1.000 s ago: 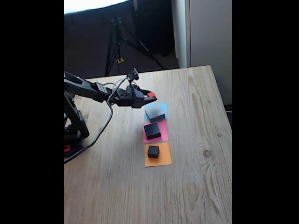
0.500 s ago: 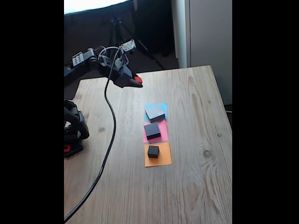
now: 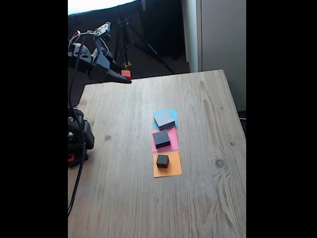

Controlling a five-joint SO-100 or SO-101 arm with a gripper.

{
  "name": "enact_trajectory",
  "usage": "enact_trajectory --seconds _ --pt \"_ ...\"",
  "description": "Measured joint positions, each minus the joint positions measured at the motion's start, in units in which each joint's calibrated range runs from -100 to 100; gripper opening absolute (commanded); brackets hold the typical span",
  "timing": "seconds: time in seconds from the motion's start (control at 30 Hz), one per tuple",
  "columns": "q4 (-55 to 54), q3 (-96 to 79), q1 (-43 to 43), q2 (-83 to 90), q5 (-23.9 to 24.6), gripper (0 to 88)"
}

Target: Tower of hanoi

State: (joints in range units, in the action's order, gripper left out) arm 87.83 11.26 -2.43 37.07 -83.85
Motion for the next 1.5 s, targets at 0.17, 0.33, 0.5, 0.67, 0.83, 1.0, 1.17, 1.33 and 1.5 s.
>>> enact_trajectory --seconds 0.17,0.33,0.5,0.67,0.83,1.0,1.17,1.33,1.5 --pt "0.0 -2.3 -5.9 2.5 -7.1 0.7" --pt "-2.9 -11.6 -10.6 5.7 -12.5 0.8" --pt "-8.3 -22.8 -15.3 9.0 -14.9 0.8" --pt "-16.6 -35.3 -18.0 12.0 -15.1 0.8" --pt "-30.8 -51.3 -19.5 13.8 -15.5 0.8" --pt "-48.4 -67.4 -21.1 13.9 -15.5 0.8" --pt "-66.4 -79.8 -21.0 11.9 -15.5 0.8" --pt "-80.4 -84.7 -21.1 6.6 -15.5 0.8" --pt "-95.3 -88.3 -21.2 -1.8 -15.5 0.8"
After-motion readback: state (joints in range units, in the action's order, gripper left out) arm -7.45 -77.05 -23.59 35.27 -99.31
